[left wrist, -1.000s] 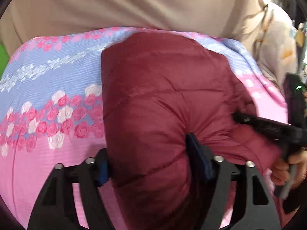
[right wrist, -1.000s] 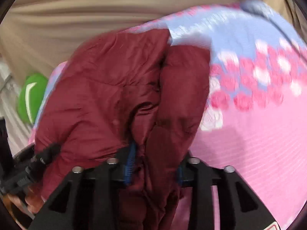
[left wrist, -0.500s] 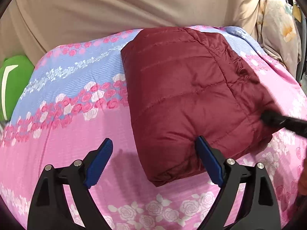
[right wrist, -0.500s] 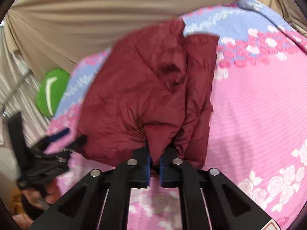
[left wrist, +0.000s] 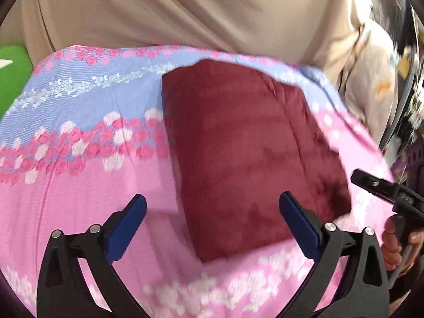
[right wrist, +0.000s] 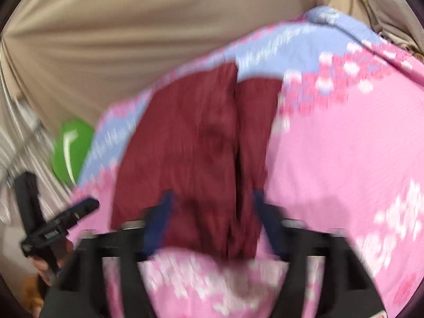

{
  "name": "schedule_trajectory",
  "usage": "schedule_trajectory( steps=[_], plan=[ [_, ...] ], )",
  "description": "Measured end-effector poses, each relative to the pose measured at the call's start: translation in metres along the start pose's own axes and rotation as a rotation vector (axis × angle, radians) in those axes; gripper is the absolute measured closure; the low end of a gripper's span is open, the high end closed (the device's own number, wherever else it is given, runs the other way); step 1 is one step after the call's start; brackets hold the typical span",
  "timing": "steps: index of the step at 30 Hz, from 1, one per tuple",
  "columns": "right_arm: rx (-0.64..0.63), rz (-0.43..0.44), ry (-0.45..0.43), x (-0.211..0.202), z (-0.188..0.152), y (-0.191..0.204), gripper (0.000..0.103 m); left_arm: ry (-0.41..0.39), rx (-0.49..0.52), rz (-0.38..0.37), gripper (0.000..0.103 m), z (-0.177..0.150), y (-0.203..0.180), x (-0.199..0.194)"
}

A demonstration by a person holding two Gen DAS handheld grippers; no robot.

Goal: Fold large clothes

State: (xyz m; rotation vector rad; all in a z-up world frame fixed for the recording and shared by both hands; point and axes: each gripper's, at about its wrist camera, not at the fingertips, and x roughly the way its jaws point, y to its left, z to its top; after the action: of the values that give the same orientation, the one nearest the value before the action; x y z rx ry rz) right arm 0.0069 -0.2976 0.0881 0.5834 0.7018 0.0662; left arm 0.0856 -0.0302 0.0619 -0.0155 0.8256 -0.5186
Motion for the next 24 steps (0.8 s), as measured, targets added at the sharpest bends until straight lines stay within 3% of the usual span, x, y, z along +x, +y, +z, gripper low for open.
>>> schedule_trajectory(
  steps=[2, 5, 8, 11, 13, 14, 15, 16, 17, 18, 24],
  plan=[
    [-0.008, -0.014, 0.013, 0.012, 0.017, -0.007, 0.025, 0.031, -0.036, -0.03, 0.005, 0.02, 0.015, 0.024],
    [0.05, -0.019, 0.112, 0.055, 0.037, -0.021, 0.024, 0.134, -0.119, -0.11, 0.005, 0.036, 0.035, 0.072],
    [0.111, -0.001, 0.209, 0.092, 0.037, -0.032, 0.024, 0.194, -0.185, -0.194, 0.005, 0.038, 0.045, 0.102],
    [0.164, 0.072, 0.27, 0.116, 0.032, -0.039, 0.025, 0.215, -0.232, -0.313, 0.005, 0.038, 0.045, 0.119],
    [0.143, 0.104, 0.269, 0.122, 0.034, -0.034, 0.045, 0.211, -0.228, -0.321, 0.008, 0.039, 0.039, 0.124],
    [0.145, 0.112, 0.272, 0.124, 0.036, -0.033, 0.053, 0.192, -0.22, -0.307, 0.017, 0.042, 0.034, 0.122],
    [0.134, 0.12, 0.261, 0.123, 0.04, -0.03, 0.07, 0.171, -0.203, -0.296, 0.034, 0.044, 0.03, 0.117],
    [0.096, 0.108, 0.239, 0.118, 0.045, -0.023, 0.081, 0.143, -0.178, -0.283, 0.043, 0.048, 0.025, 0.11],
    [0.064, 0.097, 0.217, 0.112, 0.048, -0.016, 0.083, 0.103, -0.14, -0.286, 0.057, 0.055, 0.019, 0.097],
    [0.019, 0.099, 0.182, 0.1, 0.054, -0.002, 0.086, 0.08, -0.128, -0.296, 0.062, 0.06, 0.017, 0.09],
    [-0.194, 0.165, -0.052, 0.031, 0.085, 0.082, 0.087, -0.164, -0.043, -0.3, 0.066, 0.093, 0.02, -0.002]
  ],
)
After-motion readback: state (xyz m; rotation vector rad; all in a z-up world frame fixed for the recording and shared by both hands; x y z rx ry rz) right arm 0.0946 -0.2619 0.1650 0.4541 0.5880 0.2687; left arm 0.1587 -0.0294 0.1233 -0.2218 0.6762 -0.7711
